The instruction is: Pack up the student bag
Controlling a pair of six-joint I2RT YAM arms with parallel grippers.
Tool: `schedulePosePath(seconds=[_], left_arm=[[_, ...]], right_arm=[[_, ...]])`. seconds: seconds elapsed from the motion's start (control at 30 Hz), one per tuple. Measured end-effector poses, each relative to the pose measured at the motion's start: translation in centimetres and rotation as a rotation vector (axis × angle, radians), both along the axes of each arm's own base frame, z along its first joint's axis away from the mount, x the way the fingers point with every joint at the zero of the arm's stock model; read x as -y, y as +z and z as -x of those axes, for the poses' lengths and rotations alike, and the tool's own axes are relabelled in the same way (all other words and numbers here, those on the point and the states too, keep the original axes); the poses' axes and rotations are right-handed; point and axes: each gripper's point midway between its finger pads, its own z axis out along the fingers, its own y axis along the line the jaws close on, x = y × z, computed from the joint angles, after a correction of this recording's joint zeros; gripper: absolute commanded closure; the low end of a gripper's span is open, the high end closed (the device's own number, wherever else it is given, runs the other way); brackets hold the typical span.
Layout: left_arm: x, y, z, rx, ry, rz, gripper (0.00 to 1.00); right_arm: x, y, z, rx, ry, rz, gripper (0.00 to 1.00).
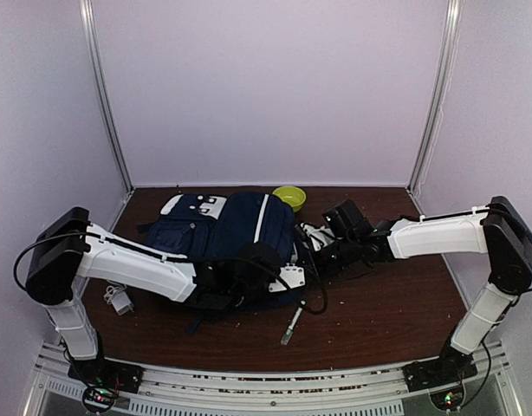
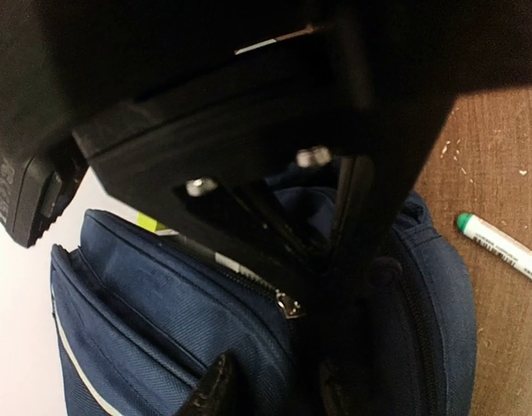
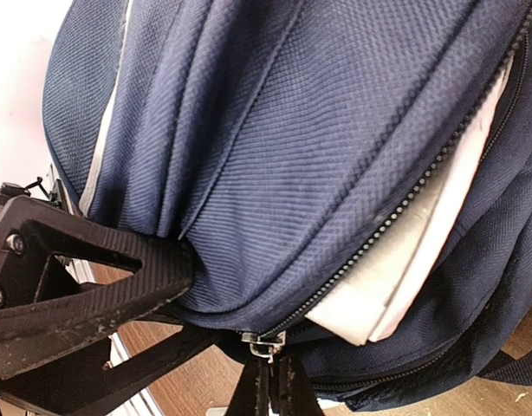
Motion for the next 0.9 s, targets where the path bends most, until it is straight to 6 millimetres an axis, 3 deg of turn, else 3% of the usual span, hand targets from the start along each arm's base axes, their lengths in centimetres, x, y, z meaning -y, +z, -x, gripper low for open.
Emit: schedulePosePath(seconds=[0.07, 0.17, 0.2, 0.43, 0.9], left_arm=[[-0.1, -0.1, 0.2, -0.012, 0.004, 0.011, 0.74], [-0.5, 0.0, 0.4, -0.035, 0.010, 0.039, 0.98], [-0.6, 0.0, 0.4, -0.045, 0.013, 0.050, 1.00], [-1.5, 0.7, 0.5, -0.089, 0.024, 0.117, 1.00], [-5.4, 3.2, 3.3, -0.183, -0.011, 0.170, 1.00]], right_arm=[[0.1, -0.1, -0.1, 0.002, -0.004, 0.006, 1.00], [0.0, 0.0, -0.1, 0.002, -0.003, 0.004, 1.00], [0.0, 0.1, -0.1, 0.004, -0.003, 0.001, 1.00], [-0.3, 0.9, -0.5, 0.023, 0.007, 0.000, 1.00], [-0.9, 3.5, -0.8, 0.128, 0.074, 0.109, 1.00]])
